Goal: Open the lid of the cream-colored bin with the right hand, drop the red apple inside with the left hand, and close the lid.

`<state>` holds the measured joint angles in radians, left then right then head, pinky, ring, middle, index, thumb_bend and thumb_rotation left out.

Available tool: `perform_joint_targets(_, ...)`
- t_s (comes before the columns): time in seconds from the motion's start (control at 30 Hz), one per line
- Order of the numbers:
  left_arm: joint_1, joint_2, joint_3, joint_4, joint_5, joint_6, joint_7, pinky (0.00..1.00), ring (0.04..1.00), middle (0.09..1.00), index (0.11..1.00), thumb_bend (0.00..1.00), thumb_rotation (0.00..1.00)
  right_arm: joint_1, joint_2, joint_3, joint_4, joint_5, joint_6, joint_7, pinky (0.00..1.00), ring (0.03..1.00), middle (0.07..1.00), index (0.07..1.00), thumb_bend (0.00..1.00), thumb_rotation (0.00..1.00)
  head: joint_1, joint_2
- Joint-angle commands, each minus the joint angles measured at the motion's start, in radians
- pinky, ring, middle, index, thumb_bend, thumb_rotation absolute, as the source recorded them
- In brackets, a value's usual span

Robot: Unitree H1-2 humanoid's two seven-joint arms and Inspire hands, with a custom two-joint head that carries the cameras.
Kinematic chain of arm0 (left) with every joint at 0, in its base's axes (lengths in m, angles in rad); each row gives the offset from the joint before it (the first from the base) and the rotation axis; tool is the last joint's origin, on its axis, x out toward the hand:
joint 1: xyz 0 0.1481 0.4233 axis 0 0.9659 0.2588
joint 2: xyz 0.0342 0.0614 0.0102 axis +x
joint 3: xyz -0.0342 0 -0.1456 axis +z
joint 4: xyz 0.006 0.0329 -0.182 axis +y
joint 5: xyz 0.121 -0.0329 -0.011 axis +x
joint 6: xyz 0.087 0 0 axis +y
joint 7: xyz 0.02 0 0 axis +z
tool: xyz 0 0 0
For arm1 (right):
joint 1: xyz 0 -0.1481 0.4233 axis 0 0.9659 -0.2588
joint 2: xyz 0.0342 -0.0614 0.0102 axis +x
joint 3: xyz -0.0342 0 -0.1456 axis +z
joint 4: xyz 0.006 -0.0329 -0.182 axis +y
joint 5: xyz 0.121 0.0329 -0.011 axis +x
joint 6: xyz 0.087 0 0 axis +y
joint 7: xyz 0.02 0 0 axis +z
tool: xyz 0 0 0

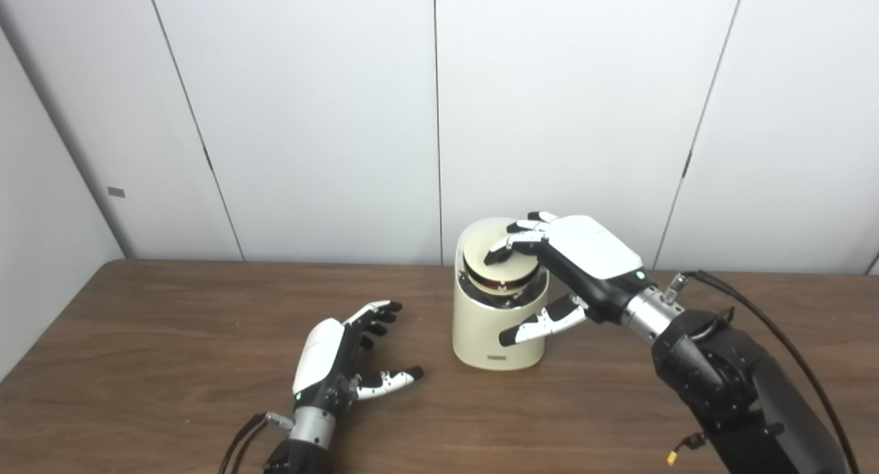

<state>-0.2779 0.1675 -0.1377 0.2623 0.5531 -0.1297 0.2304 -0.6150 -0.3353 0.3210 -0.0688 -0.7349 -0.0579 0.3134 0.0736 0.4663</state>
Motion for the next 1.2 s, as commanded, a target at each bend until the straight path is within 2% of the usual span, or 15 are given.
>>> perform_joint_targets(0.0, 0.006, 0.005, -0.004, -0.029, 0.008, 0.007, 0.002, 0.60, 0.697, 0.751, 0.790, 0.74, 0.14, -0.024, -0.008, -0.004, -0.026, 0.002, -0.021, -0.008, 0.94, 0.870, 0.712, 0.697, 0.68, 0.44, 0.000, 0.001)
perform_joint_targets(0.2, 0.010, 0.006, -0.002, -0.036, 0.003, 0.004, -0.001, 0.64, 0.705, 0.750, 0.787, 0.75, 0.13, -0.016, -0.012, 0.002, -0.023, -0.003, -0.025, -0.003, 0.95, 0.870, 0.715, 0.697, 0.68, 0.43, -0.002, 0.005)
perform_joint_targets(0.6, 0.013, 0.008, 0.002, -0.042, 0.003, 0.009, -0.003, 0.60, 0.694, 0.752, 0.788, 0.75, 0.12, 0.004, -0.008, 0.002, -0.014, -0.005, -0.020, -0.003, 0.93, 0.856, 0.702, 0.696, 0.70, 0.38, -0.001, 0.013)
perform_joint_targets(0.77, 0.017, 0.012, 0.002, -0.050, 0.004, 0.009, -0.006, 0.60, 0.696, 0.751, 0.790, 0.75, 0.12, 0.010, -0.011, 0.014, -0.025, -0.036, 0.026, 0.040, 0.94, 0.869, 0.711, 0.713, 0.69, 0.43, 0.000, 0.016)
perform_joint_targets(0.97, 0.021, 0.015, 0.005, -0.053, -0.001, 0.004, -0.007, 0.59, 0.683, 0.743, 0.785, 0.75, 0.13, 0.012, -0.012, 0.028, -0.037, -0.069, 0.066, 0.069, 0.91, 0.858, 0.703, 0.714, 0.70, 0.41, 0.000, 0.024)
perform_joint_targets(1.17, 0.023, 0.019, 0.008, -0.059, -0.005, 0.004, -0.010, 0.60, 0.689, 0.746, 0.787, 0.75, 0.13, 0.008, -0.018, 0.048, -0.057, -0.097, 0.126, 0.139, 0.93, 0.836, 0.687, 0.684, 0.69, 0.44, -0.002, 0.031)
